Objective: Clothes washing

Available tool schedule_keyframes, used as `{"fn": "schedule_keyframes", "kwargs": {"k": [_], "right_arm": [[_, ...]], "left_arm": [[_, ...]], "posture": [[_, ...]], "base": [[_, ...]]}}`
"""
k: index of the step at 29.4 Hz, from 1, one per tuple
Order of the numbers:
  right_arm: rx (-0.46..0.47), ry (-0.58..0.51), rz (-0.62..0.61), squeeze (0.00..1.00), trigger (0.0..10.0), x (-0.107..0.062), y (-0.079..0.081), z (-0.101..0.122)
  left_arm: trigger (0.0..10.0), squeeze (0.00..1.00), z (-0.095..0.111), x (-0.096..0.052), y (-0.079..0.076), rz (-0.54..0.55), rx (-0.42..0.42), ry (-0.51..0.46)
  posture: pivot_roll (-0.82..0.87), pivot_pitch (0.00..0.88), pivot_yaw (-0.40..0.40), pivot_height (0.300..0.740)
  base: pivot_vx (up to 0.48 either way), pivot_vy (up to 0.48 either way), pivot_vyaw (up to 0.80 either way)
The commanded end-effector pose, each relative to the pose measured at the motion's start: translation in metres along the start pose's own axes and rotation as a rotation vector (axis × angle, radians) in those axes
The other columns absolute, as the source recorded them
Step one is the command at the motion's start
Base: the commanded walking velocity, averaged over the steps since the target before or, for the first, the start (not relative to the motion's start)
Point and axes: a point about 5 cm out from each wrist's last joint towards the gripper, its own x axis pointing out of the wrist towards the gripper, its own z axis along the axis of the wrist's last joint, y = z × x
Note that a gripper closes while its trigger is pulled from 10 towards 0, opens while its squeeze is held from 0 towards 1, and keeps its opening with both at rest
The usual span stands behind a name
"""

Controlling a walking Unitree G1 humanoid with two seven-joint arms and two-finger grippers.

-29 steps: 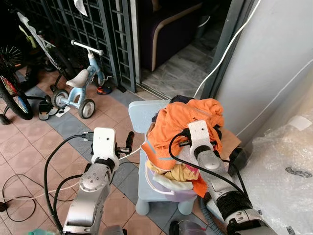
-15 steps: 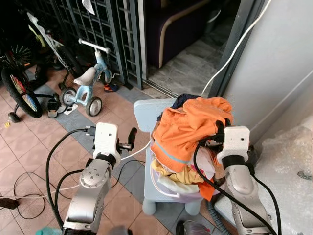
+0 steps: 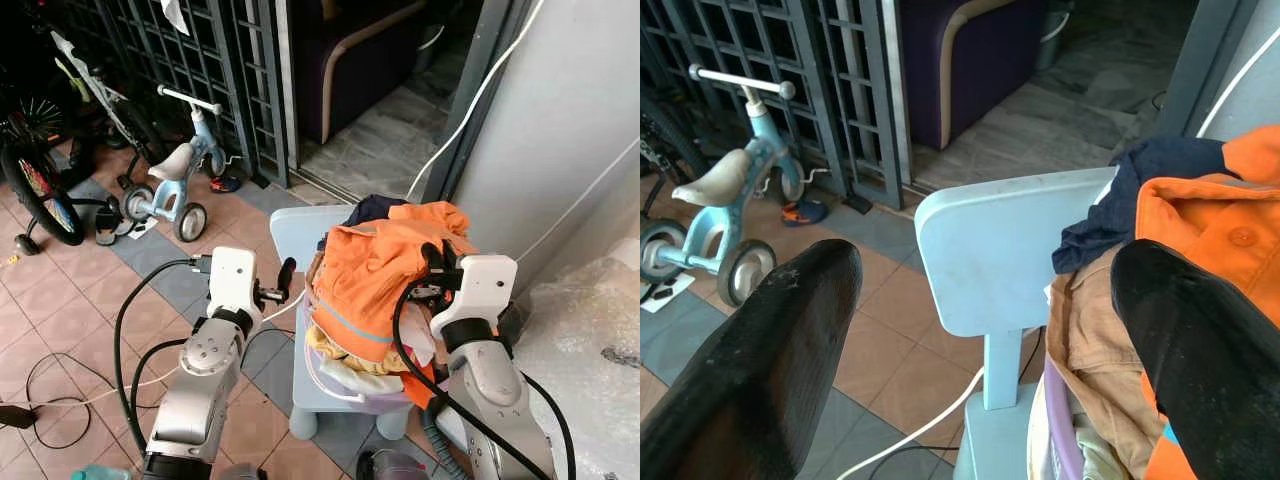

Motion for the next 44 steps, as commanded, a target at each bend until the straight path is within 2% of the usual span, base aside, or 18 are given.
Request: {"fn": "schedule_keyframes", "kwargs": {"k": [1,4,8,12,15,17,22,26,30,35,39,44], "right_arm": [[-0.011,-0.035,0.008,0.0,0.0,0.011,-0.003,0.011],[-0.056,-0.065,0.063,0.0,0.0,0.025,0.001,0.02],[-0.145,-0.062,0.145,0.0,0.0,0.035,-0.001,0.025],[-0.229,-0.023,0.205,0.0,0.0,0.035,-0.012,0.015],[-0.287,0.026,0.244,0.0,0.0,0.024,-0.027,0.001],[-0.291,0.038,0.241,0.0,0.0,0.021,-0.03,-0.001],[-0.236,0.026,0.103,0.0,0.0,0.016,-0.033,-0.006],[-0.18,-0.034,-0.004,0.0,0.0,0.015,-0.022,0.0],[-0.15,-0.068,-0.047,0.0,0.0,0.017,-0.015,0.008],[-0.156,-0.068,-0.068,0.0,0.0,0.019,-0.021,0.01],[-0.181,-0.065,-0.104,0.0,0.0,0.023,-0.035,0.013],[-0.18,-0.091,-0.126,0.0,0.0,0.031,-0.039,0.02]], "left_arm": [[10.0,0.0,0.0,-0.001,0.006,0.04,0.008,-0.001],[10.0,0.0,-0.001,-0.002,0.008,0.072,0.01,0.008],[10.0,0.0,0.002,-0.004,0.006,0.078,0.009,-0.003],[10.0,0.0,-0.001,-0.008,0.006,0.064,0.011,0.004],[10.0,0.0,-0.003,-0.012,0.007,0.051,0.016,0.01],[10.0,0.0,-0.005,-0.015,0.008,0.052,0.016,0.012],[10.0,0.0,-0.015,-0.026,0.005,0.037,0.029,0.039],[10.0,0.0,-0.011,-0.019,0.004,0.038,0.025,0.027],[10.0,0.0,-0.006,-0.013,0.003,0.022,0.021,0.014],[10.0,0.0,-0.007,-0.012,0.003,0.015,0.035,0.018],[10.0,0.0,-0.008,-0.01,0.006,0.033,0.037,0.024],[10.0,0.0,-0.008,-0.009,0.006,0.035,0.033,0.022]], "posture": [[-0.06,0.041,0.014,0.74],[-0.05,0.045,-0.002,0.74],[-0.04,0.058,-0.002,0.74],[-0.03,0.044,0.007,0.74],[-0.04,0.023,0.005,0.74],[-0.04,0.011,-0.002,0.74],[-0.05,0.0,-0.009,0.74],[-0.06,0.0,0.014,0.74],[-0.07,0.0,0.023,0.74],[-0.09,0.0,0.028,0.74],[-0.09,0.0,0.024,0.74],[-0.08,0.0,0.023,0.74]], "base": [[0.0,0.0,0.0],[0.0,0.0,0.0],[0.0,0.0,0.0],[0.0,0.0,0.0],[0.0,0.0,0.0],[0.0,0.0,0.0],[0.0,0.0,0.0],[0.0,0.0,0.0],[0.0,0.0,0.0],[0.0,0.0,0.0],[0.0,0.0,0.0],[0.0,0.0,0.0]]}}
